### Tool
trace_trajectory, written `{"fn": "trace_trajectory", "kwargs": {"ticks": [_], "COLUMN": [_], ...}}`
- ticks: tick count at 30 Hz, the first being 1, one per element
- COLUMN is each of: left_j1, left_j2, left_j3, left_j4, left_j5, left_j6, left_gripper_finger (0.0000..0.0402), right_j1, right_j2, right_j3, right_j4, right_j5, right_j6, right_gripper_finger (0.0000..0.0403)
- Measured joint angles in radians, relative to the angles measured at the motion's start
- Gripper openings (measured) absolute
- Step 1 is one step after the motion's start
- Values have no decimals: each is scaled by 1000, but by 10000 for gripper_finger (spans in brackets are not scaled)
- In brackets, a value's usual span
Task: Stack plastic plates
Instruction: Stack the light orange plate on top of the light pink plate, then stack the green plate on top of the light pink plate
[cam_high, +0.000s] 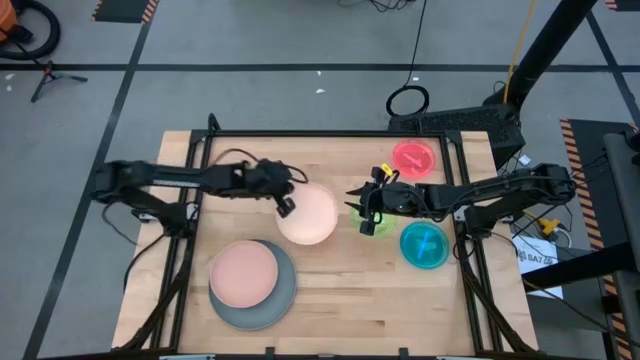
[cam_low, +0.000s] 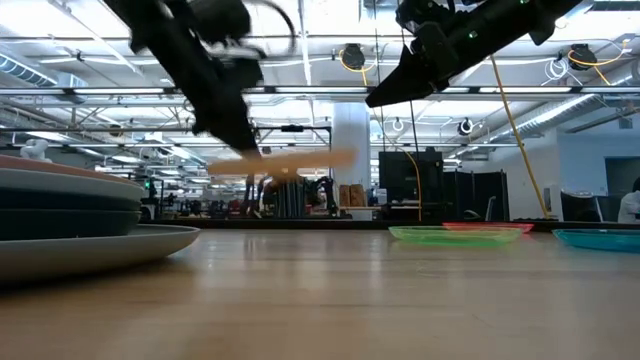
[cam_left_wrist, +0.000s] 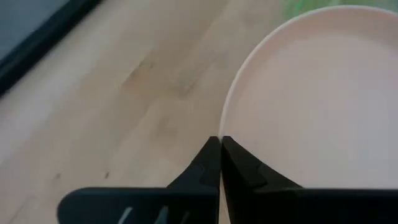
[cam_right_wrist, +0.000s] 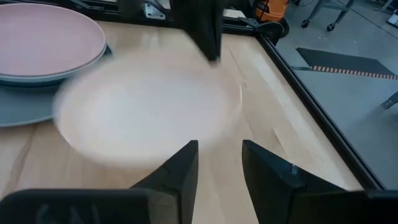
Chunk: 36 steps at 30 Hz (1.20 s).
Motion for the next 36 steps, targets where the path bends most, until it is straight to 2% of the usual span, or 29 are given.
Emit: {"fn": "trace_trajectory", "kwargs": {"ticks": [4, 7, 9, 13, 16, 20, 26, 30, 36], "left_j1": [-28, -75, -116, -208, -283, -371, -462, -515, -565], "left_j2": [-185, -302, -362, -433, -440, -425, -370, -324, -285], "left_j3": [0, 2, 2, 2, 0, 0, 0, 0, 0], "left_j4": [-126, -285, -435, -713, -835, -854, -854, -855, -847], "left_j5": [71, 128, 131, 133, 124, 69, 65, 76, 21], "left_j6": [-44, -102, -157, -279, -379, -469, -557, -579, -616], "left_gripper_finger": [2, 2, 2, 2, 1, 5, 28, 39, 45], "right_j1": [0, -1, -1, -1, -1, -1, -1, -1, -1], "right_j2": [0, 0, 0, 0, 1, 1, 1, 1, 1], "right_j3": [0, 0, 0, 0, 0, 0, 0, 0, 0], "right_j4": [-4, -2, 1, 5, 9, 13, 12, 12, 11], "right_j5": [0, 0, 0, 0, 0, 0, 0, 0, 0], "right_j6": [0, 0, 1, 1, 1, 20, 23, 26, 87], "right_gripper_finger": [116, 116, 116, 116, 116, 116, 116, 116, 116]}}
